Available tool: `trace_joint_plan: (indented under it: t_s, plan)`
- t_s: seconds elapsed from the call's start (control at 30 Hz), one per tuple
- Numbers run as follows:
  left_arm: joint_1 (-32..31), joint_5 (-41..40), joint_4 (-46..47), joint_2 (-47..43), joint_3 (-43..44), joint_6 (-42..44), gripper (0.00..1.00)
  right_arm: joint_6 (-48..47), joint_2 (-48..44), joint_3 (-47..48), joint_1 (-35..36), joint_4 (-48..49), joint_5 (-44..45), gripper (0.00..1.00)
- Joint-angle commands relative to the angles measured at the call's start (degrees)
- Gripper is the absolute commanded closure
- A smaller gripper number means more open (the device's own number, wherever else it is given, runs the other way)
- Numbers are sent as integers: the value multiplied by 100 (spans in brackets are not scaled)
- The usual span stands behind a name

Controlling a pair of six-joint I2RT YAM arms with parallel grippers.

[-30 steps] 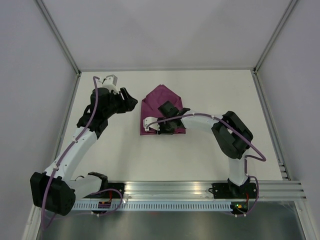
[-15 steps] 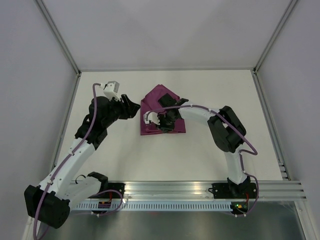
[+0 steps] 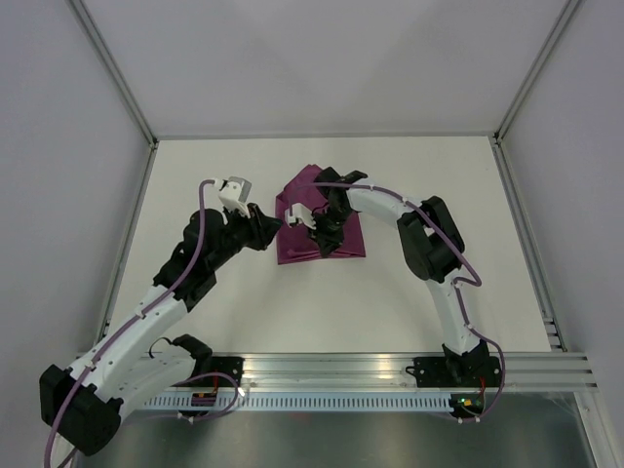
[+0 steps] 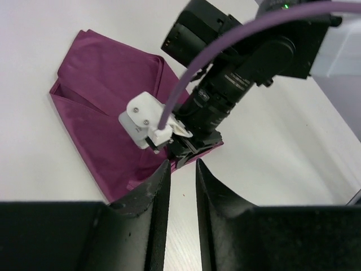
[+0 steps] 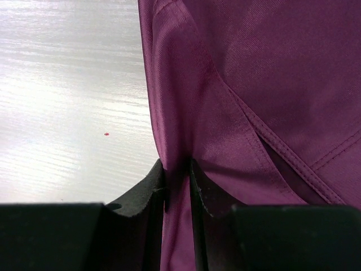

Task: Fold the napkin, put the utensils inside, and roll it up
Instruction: Roll the napkin at the center of the board.

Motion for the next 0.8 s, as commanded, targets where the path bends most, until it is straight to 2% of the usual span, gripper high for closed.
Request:
trace_joint_plan:
  t_s: [0.0, 0.13, 0.23, 0.53, 0.77]
  plan:
    - [-266, -162, 483, -121, -163, 522, 71, -229, 647, -16, -88, -921, 362, 83]
    - [-757, -188, 606, -121, -339, 969, 73, -230, 788, 160, -88, -1045, 371, 83]
    - [-1152, -407, 597, 54, -357, 1294, 66, -247, 867, 257, -105, -1106, 371, 83]
    - [-1997, -1225, 571, 1511, -59, 1858, 50, -300, 1183, 652, -158, -1475, 344, 83]
    - [-2139, -1455, 589, 2637, 293, 2288, 38, -370, 1403, 889, -220, -1739, 318, 83]
